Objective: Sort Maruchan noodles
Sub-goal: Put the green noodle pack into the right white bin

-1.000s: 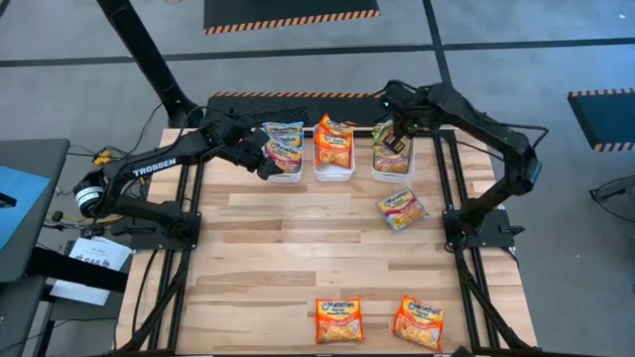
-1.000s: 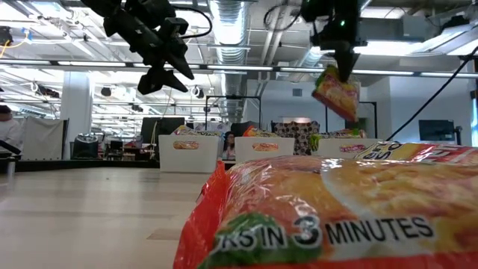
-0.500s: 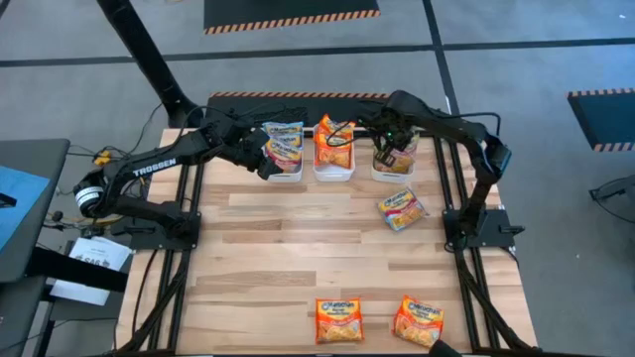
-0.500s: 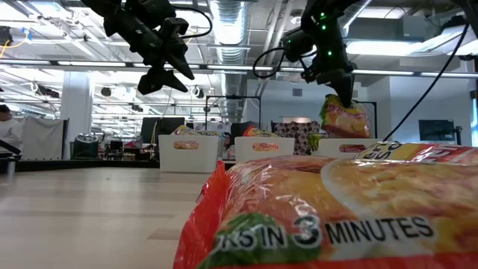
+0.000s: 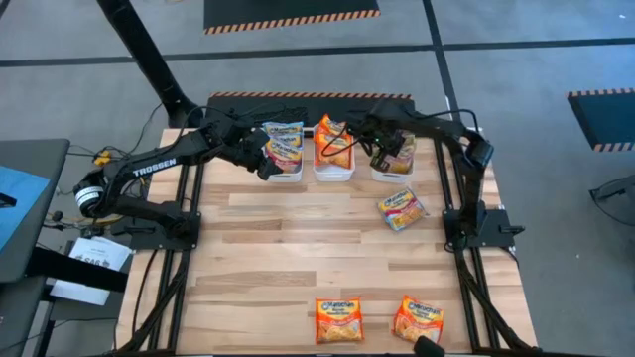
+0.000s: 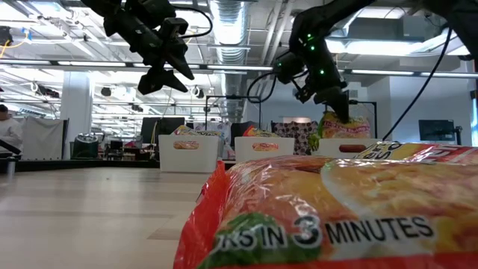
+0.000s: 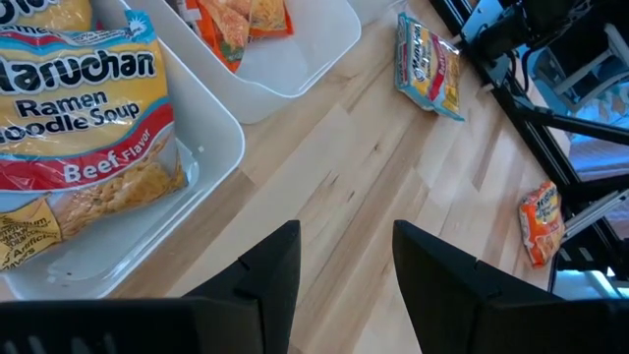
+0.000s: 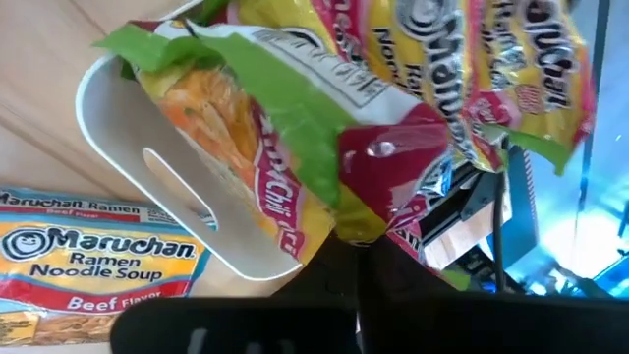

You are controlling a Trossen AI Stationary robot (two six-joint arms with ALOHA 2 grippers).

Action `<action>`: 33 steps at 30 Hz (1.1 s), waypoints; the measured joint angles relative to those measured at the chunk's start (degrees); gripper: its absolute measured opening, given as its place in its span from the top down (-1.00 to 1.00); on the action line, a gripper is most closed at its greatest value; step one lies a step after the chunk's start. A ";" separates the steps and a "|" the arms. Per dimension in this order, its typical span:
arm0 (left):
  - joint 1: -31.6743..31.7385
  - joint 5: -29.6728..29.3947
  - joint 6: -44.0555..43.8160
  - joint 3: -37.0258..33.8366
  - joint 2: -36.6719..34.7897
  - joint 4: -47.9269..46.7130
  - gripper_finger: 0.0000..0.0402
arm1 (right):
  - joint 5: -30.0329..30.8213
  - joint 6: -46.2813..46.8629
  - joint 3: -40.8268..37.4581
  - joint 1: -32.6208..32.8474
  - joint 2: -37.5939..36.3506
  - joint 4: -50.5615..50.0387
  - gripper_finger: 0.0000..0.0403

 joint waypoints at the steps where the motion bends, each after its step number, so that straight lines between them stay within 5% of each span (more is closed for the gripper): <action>1: 0.00 0.00 0.00 0.00 0.00 0.00 0.26 | -0.12 -0.31 0.00 0.00 0.41 0.02 0.96; 18: 0.00 -0.74 1.03 0.00 0.00 -0.02 0.26 | -1.07 -4.84 -0.04 0.75 1.78 0.08 0.86; 33: 0.00 -0.83 1.07 0.00 0.00 0.00 0.26 | -1.33 -4.10 1.13 0.90 -0.46 0.23 0.39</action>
